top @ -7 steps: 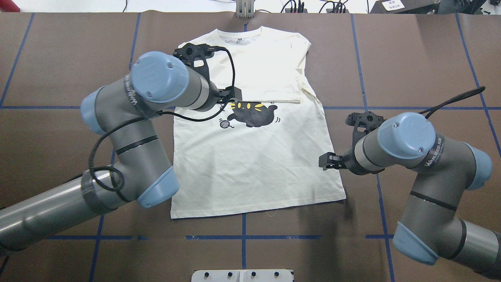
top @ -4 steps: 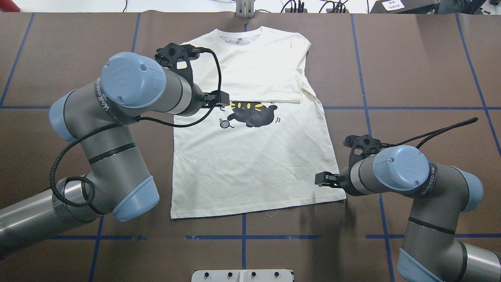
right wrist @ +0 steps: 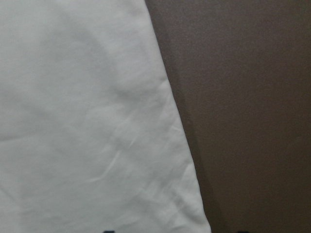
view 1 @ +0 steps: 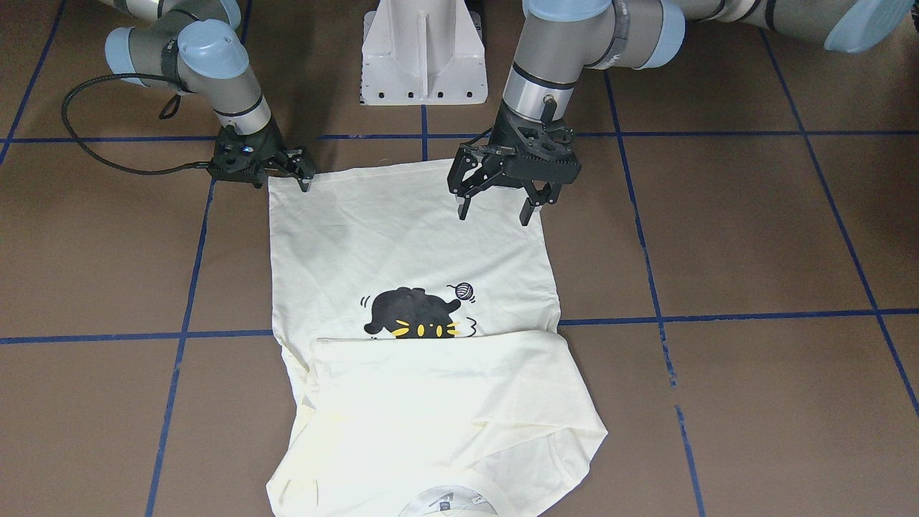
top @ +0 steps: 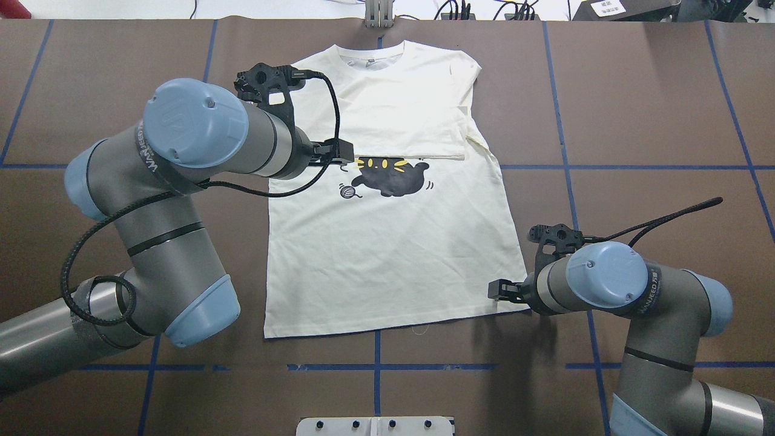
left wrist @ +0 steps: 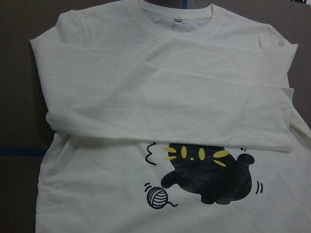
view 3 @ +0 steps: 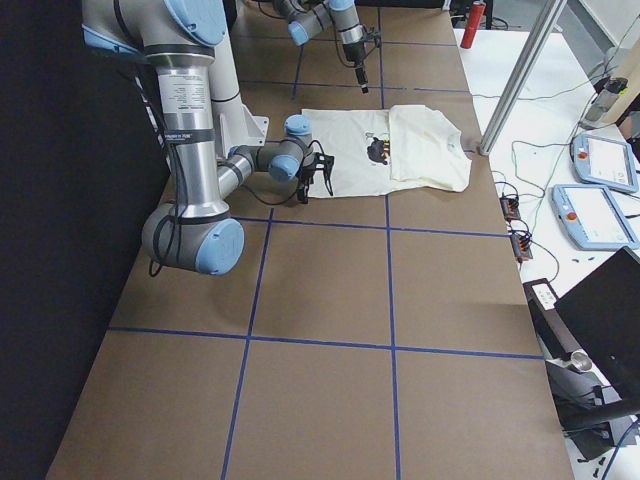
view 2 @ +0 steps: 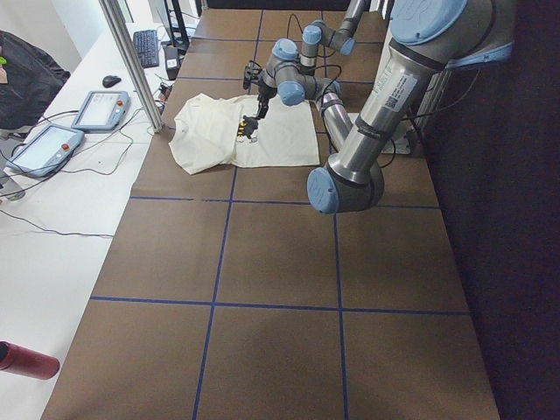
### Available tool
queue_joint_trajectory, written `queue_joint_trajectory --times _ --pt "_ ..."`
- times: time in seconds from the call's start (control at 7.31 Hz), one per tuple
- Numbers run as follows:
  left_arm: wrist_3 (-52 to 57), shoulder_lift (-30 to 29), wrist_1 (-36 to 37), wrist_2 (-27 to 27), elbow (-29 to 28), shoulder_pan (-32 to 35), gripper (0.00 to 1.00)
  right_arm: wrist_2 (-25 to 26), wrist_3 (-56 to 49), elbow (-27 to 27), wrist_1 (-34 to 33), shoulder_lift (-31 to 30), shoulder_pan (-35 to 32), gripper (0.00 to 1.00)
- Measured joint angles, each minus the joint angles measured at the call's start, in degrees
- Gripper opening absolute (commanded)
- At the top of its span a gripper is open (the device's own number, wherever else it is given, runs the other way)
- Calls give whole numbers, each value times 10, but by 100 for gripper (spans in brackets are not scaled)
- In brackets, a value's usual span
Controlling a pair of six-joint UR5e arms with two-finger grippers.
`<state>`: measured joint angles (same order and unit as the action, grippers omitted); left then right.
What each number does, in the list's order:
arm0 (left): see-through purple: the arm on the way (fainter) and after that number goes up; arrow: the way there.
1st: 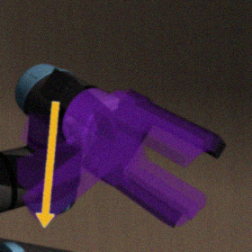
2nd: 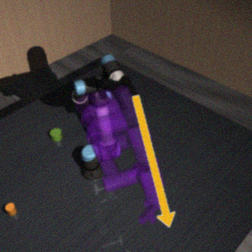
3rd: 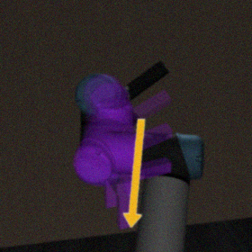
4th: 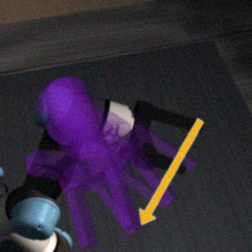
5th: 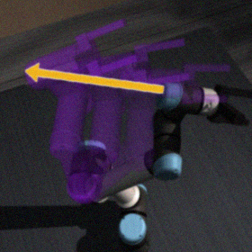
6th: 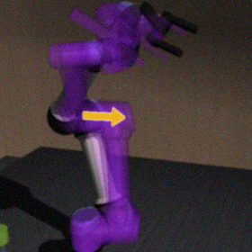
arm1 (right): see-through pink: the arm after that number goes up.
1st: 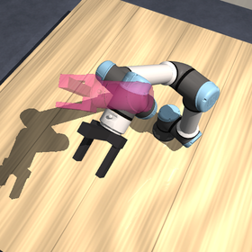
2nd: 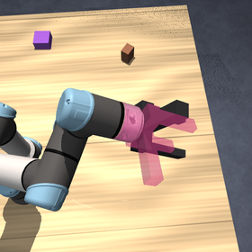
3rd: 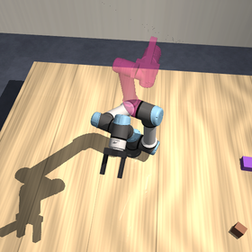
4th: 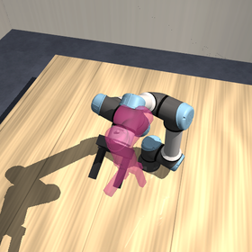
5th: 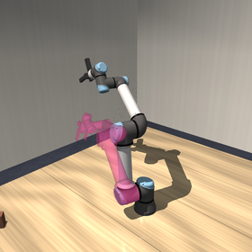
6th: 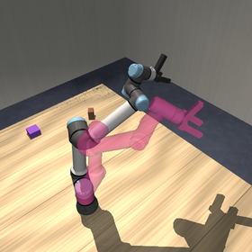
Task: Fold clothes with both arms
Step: 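Release the sleeve with the left gripper while the right gripper moves to the hem, then lower both grippers to the hem corners nearest the robot and grasp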
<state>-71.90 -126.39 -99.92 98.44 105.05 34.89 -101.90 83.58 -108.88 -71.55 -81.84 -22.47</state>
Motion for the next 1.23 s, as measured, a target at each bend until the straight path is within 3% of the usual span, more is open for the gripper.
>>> queue_joint_trajectory --times 0.27,1.23 --pt "0 0 0 0 4 0 99 -4 0 -4 0 -1 -2 40" --pt "-1 1 -3 0 6 0 99 -23 -1 -40 -3 -23 -7 38"
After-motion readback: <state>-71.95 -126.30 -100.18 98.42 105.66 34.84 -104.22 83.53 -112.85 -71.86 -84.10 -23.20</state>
